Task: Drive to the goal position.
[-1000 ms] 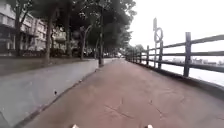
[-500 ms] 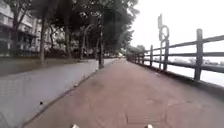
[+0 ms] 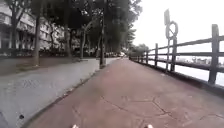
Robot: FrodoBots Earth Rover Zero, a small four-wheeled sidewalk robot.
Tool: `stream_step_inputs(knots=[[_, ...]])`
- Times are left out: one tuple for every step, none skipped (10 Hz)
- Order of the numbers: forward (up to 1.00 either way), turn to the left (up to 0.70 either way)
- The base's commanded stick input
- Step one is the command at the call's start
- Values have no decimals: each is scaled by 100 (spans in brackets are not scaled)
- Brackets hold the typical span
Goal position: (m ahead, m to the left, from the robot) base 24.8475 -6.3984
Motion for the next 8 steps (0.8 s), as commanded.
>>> stream_step_inputs(knots=[[85, -34], [85, -30], [85, -5], [85, 0], [85, 0], [85, 0], [85, 0], [85, 0]])
